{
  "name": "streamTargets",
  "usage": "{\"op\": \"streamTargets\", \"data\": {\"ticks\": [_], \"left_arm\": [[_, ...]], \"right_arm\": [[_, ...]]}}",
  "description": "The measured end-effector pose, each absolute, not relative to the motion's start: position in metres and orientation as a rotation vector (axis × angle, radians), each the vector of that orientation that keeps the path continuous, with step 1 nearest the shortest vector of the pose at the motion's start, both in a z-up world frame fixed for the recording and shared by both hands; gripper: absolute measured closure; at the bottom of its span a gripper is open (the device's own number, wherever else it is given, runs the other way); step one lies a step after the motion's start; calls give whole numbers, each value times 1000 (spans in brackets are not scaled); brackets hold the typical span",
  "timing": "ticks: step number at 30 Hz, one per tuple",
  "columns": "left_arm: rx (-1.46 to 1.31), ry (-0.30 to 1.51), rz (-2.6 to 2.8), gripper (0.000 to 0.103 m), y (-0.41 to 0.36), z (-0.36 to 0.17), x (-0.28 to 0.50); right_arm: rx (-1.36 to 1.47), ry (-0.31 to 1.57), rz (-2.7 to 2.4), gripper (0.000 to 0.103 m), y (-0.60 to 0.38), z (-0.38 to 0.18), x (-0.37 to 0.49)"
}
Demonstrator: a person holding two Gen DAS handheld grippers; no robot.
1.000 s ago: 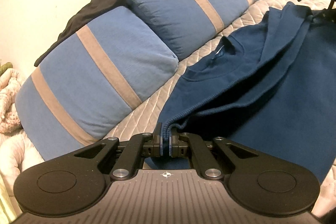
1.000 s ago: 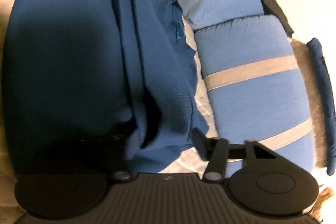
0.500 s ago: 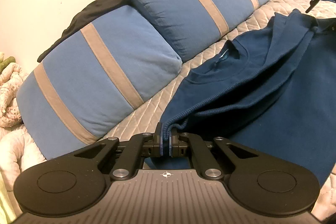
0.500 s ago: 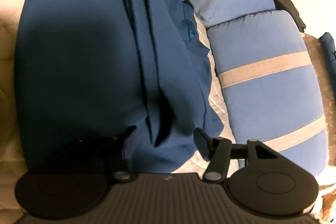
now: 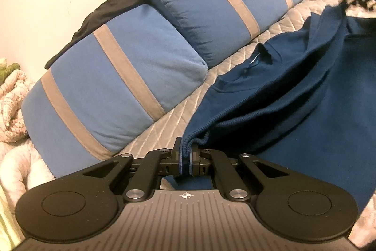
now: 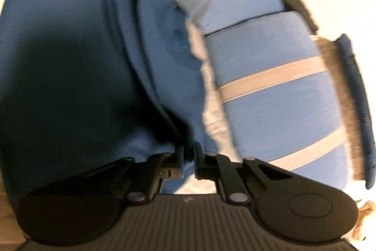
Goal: Fold clothes
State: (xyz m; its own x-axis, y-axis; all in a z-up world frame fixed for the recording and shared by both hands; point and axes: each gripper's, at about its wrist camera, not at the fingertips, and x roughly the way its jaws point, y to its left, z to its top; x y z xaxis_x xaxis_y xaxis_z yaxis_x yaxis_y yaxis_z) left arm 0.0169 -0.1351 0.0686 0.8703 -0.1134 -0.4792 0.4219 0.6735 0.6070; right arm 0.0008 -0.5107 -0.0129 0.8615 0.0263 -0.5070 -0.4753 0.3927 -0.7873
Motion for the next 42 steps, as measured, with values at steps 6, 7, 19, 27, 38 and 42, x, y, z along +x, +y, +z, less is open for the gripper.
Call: {"op": "streamTargets", "data": {"ticks": [6, 7, 19, 27, 38, 42], "left_arm": [[770, 400, -256, 98, -137, 83, 34], [756, 401, -244, 98, -136, 86, 40], [651, 509, -178, 98, -138, 74, 102], [660, 561, -163, 98, -144, 59, 143], [557, 626, 36, 88, -141, 29, 187], [456, 626, 68, 46, -121, 39, 181]], "right_arm": [[-966, 418, 296, 98, -523, 46, 31], [-930, 422, 289, 98, -525, 55, 38], [-708, 568, 270, 98, -528, 66, 111], [-654, 629, 224, 98, -527, 46, 155], [-508, 714, 153, 72, -529, 17, 201], [-436, 734, 125, 55, -533, 17, 203]]}}
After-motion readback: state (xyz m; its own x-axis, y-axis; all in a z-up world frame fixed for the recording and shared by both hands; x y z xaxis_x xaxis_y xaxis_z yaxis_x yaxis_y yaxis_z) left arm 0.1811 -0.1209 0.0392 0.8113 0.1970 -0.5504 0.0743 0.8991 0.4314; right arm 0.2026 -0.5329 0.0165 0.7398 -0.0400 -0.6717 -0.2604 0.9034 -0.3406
